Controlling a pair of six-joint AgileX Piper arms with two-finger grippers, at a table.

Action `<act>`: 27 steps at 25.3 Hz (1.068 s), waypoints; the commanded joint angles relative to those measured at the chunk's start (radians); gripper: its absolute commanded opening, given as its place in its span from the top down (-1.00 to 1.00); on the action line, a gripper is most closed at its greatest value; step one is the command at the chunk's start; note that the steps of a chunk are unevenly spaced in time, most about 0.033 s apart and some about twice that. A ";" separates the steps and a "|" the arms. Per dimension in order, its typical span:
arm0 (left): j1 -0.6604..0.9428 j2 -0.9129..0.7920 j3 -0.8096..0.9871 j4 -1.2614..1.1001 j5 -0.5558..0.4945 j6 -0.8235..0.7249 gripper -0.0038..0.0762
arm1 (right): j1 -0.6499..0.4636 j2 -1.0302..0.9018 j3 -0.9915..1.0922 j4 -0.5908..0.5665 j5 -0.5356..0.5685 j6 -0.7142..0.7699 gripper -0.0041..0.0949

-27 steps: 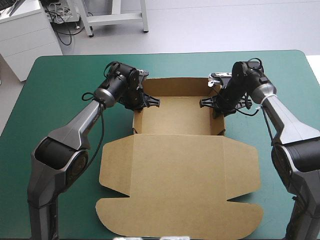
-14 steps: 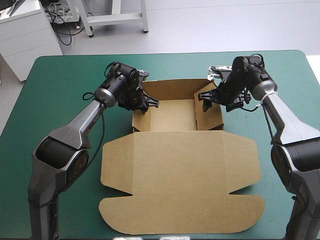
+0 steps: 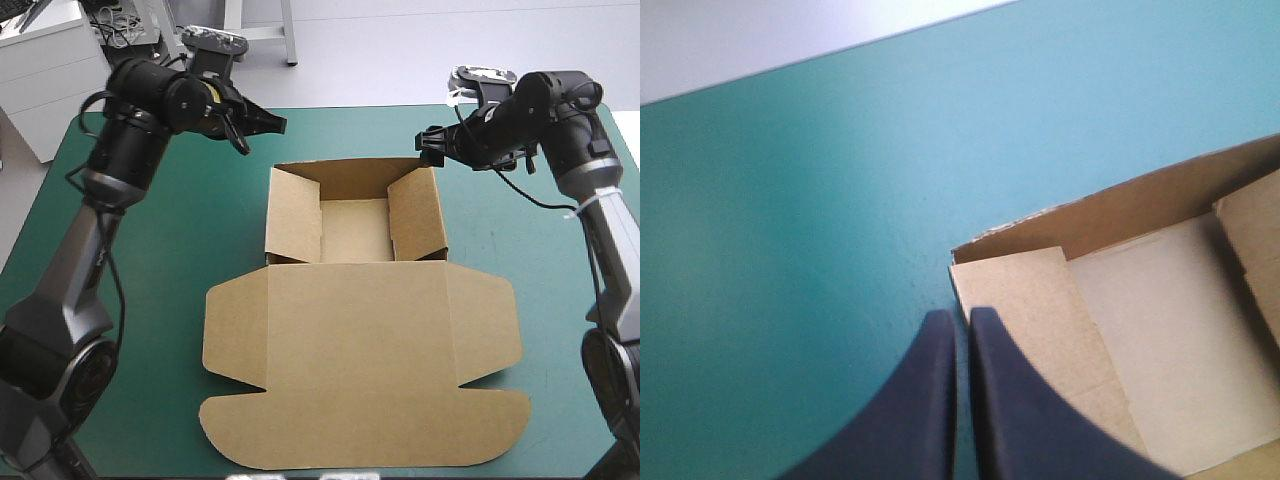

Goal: Fold the box

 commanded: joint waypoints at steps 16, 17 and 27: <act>-0.002 -0.841 0.827 -0.050 -0.021 0.081 0.97 | -0.004 -0.005 0.171 -0.025 -0.012 -0.061 -0.63; -0.002 -0.880 0.878 -0.050 -0.029 0.081 0.97 | -0.004 0.018 0.158 -0.023 -0.008 -0.061 -0.63; -0.002 -1.214 1.329 -0.050 -0.214 0.076 0.97 | -0.004 0.173 0.085 -0.002 0.001 -0.061 -0.63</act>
